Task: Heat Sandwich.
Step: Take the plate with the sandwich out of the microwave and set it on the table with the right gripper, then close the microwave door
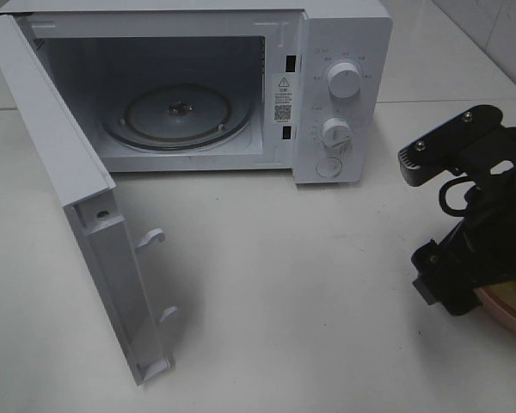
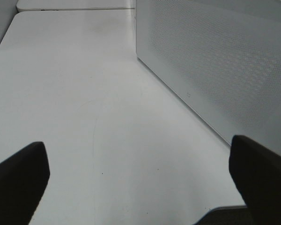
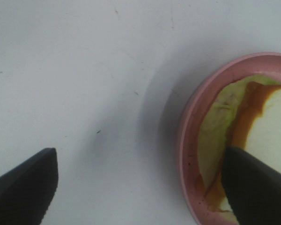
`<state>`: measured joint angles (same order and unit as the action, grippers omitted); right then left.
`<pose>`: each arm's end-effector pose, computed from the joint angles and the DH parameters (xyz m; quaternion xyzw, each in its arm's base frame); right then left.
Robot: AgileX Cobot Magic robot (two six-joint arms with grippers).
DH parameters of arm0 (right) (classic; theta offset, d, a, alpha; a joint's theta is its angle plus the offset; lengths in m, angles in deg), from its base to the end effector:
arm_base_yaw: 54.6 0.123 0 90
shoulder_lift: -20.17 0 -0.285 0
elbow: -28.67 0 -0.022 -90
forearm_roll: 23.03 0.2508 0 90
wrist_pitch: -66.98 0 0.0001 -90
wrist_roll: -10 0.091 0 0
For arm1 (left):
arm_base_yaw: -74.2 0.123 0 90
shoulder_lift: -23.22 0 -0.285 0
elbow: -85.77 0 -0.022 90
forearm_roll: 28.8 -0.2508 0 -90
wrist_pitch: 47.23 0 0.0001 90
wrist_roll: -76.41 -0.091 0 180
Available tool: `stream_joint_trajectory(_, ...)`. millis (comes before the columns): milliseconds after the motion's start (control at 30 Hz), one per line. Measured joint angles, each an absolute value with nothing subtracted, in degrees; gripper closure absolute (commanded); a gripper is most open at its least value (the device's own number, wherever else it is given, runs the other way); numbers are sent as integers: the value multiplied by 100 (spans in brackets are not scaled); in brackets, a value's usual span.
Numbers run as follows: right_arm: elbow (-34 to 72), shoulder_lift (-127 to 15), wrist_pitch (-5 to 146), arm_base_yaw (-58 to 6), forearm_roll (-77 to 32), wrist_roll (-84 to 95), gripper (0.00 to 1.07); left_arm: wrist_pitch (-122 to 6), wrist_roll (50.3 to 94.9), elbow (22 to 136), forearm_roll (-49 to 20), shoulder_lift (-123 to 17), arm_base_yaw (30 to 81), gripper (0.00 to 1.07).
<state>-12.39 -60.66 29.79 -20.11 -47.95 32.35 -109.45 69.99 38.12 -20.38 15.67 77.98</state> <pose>0.1897 0.1022 0.2099 -0.2461 0.9395 -0.0559 0.2318 -0.0081 -0.0124 0.2804 0.0241 0.8519 -0.0269 0.5224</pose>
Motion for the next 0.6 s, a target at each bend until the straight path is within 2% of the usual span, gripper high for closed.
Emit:
stream_joint_trajectory(200,-1239,-5259,2641,-2011,-3770,2370,22,-10945,6999,3812,-2038,1567,7798,9)
stream_joint_trajectory(600,-1239,-3998,1553,-2011,-3615,2209,26,-10945,6999,3812,-2038,1567,7798,9)
